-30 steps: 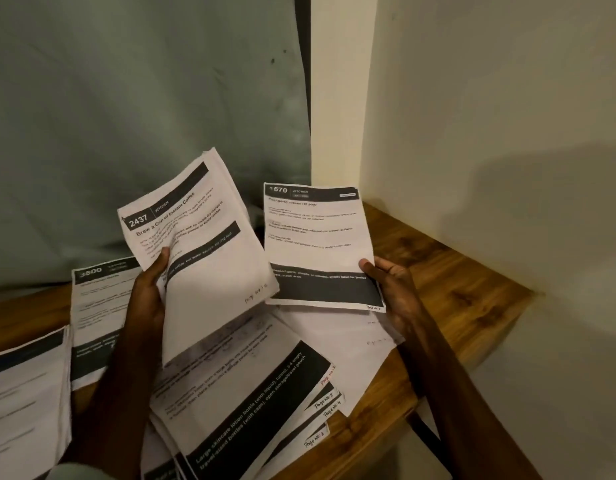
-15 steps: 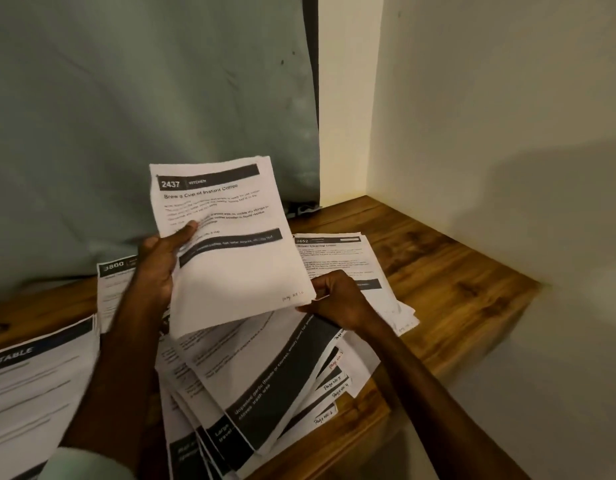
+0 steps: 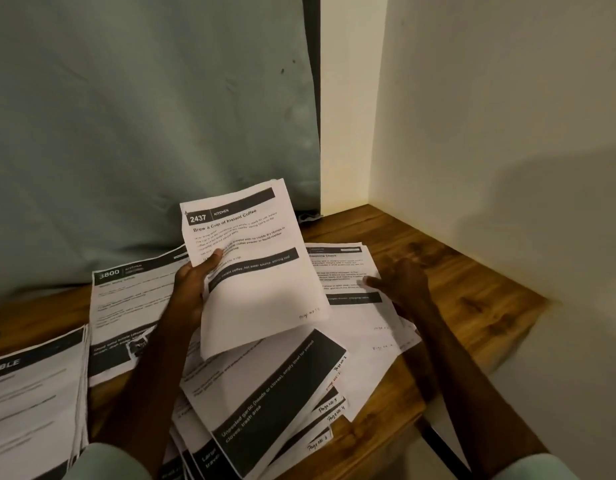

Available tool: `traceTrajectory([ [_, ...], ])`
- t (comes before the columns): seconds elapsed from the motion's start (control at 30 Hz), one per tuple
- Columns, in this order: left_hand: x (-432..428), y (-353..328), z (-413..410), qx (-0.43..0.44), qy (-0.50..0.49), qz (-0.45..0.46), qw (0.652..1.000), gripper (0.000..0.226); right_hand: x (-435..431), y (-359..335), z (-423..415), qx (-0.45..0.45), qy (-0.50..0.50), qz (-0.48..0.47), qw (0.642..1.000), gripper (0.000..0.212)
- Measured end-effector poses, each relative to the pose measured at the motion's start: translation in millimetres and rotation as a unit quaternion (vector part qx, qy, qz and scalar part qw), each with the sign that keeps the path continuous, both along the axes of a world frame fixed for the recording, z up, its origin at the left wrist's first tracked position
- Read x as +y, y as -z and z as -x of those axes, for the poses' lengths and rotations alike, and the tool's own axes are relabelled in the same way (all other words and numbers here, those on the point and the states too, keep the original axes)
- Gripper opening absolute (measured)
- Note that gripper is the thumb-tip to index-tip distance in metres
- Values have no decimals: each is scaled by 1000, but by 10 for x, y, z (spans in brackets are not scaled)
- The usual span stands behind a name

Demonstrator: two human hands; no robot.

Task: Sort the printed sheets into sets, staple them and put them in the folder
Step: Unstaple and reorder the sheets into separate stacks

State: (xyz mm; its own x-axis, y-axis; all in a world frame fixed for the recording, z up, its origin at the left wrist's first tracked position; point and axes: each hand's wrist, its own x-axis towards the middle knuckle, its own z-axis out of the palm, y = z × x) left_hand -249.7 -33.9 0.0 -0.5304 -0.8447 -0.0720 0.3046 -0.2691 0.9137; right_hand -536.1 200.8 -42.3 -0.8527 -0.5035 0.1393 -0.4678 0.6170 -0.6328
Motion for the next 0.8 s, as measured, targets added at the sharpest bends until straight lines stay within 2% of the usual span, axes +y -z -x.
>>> traceTrajectory([
  [0.07,43,110,-18,2,23,-5,1000,34,-94,1,40,-19,-8,-15,1000,45],
  [0.17,29,238,-42,-11,34,-7,999,42,-251,23,83,-25,-1,-58,998,70],
  [0.23,-19,268,-39,-10,24,-4,1000,41,-329,15,168,-49,-12,-59,997,72],
  [0.3,-52,270,-22,-15,19,-15,1000,42,-366,45,288,-70,-33,-56,995,63],
  [0.37,-76,284,-5,-22,20,-23,999,44,-365,92,368,-48,-43,-42,997,36],
  [0.4,-94,299,6,-26,19,-24,999,45,-366,121,409,-41,-45,-21,998,28],
  [0.57,-162,366,39,-30,10,-19,999,43,-366,151,662,-46,-89,133,986,27],
  [0.67,-184,395,67,-23,14,-26,999,43,-420,84,736,-136,-97,232,958,31],
  [0.8,-131,354,111,-31,12,-1,999,40,-507,86,717,-228,-108,307,918,30],
])
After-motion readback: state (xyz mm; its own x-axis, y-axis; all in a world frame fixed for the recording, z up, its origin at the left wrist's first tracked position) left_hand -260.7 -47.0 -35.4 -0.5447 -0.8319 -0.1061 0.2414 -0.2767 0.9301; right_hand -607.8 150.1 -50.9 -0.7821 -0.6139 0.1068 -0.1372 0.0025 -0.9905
